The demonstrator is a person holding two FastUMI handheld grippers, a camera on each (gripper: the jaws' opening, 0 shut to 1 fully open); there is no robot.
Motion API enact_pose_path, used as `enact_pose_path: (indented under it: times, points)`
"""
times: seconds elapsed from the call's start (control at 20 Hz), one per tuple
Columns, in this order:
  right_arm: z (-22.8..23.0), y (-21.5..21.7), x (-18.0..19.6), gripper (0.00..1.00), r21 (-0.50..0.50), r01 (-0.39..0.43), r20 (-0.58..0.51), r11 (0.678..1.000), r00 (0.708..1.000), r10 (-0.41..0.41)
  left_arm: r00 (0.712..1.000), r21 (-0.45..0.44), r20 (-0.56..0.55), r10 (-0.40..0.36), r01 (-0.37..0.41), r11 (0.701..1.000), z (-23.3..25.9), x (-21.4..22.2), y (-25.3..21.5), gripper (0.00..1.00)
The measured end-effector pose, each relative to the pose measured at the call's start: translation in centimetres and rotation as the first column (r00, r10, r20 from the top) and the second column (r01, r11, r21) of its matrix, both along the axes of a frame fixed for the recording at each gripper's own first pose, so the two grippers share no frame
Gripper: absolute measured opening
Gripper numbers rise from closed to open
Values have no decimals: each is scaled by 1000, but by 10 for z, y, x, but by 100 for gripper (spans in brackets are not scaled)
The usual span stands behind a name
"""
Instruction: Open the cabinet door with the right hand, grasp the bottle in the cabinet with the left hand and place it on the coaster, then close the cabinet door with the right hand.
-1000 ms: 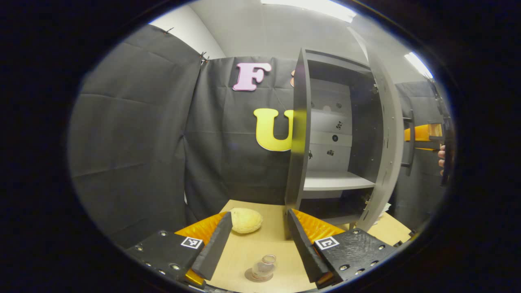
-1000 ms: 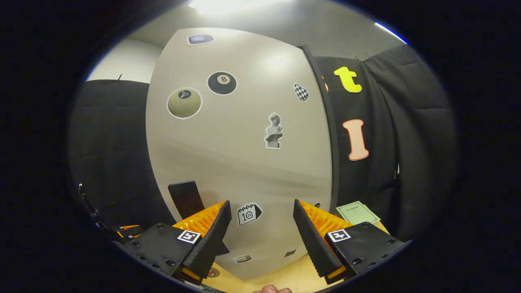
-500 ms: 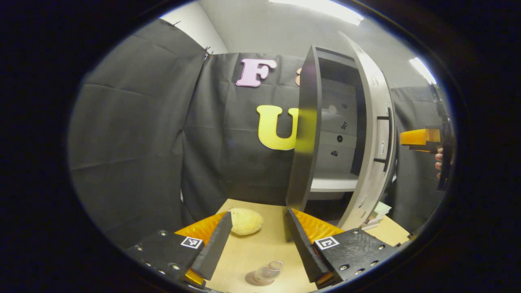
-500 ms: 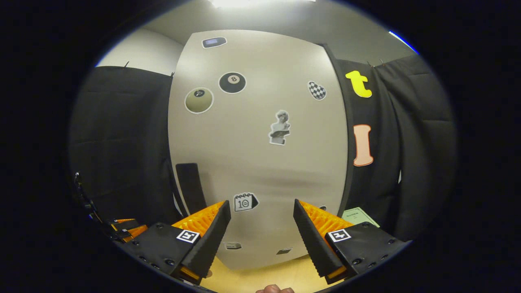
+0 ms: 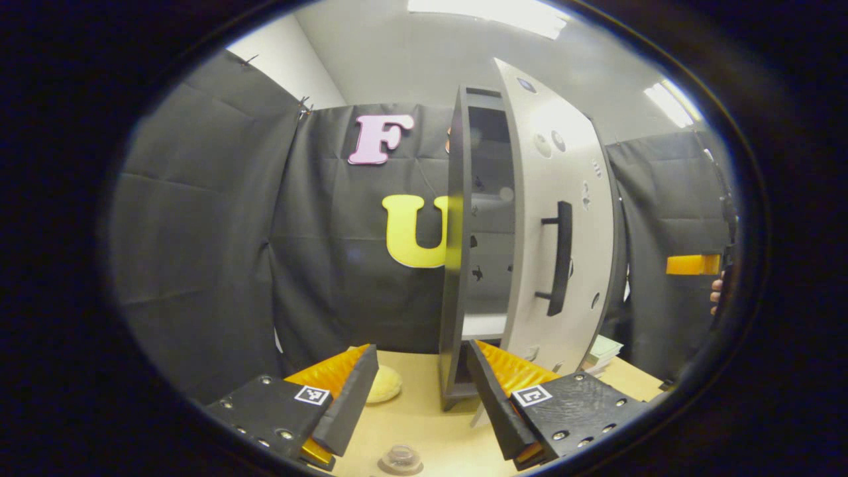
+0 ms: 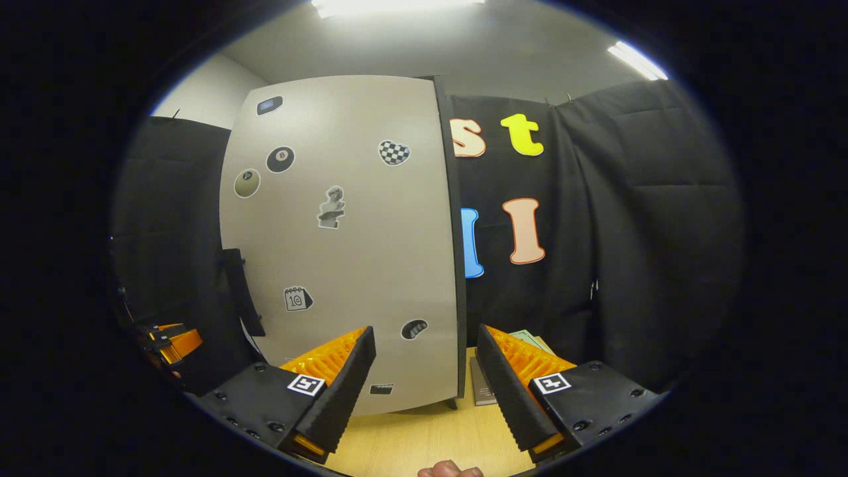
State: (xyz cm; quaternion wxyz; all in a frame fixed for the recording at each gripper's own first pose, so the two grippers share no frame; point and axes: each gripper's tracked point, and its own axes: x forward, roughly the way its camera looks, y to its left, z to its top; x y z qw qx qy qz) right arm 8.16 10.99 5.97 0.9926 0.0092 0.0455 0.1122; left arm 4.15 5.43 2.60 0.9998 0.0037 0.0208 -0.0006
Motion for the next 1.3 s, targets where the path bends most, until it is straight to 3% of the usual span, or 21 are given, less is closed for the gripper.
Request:
enact_pose_path:
  times: [0.4,0.5,0.6,0.9,1.3]
  points:
    - [10,-71,-13,98,31,28,48,999,998,-29,999,-1,52,5,-5,1000,36,-22,-57,82]
    - [7,-81,-17,98,33,24,47,999,999,-26,998,-12,58,-6,7,1000,44,-18,-69,87]
    - [3,-88,-24,98,42,11,40,999,999,-12,998,-9,60,-17,17,1000,49,-18,-77,82]
    - [-5,-108,-31,98,58,-24,12,998,1000,23,999,7,39,-19,19,1000,45,-31,-111,82]
    - [-13,-131,-40,98,25,-84,-14,996,996,85,997,24,39,62,-63,998,49,-66,-140,81]
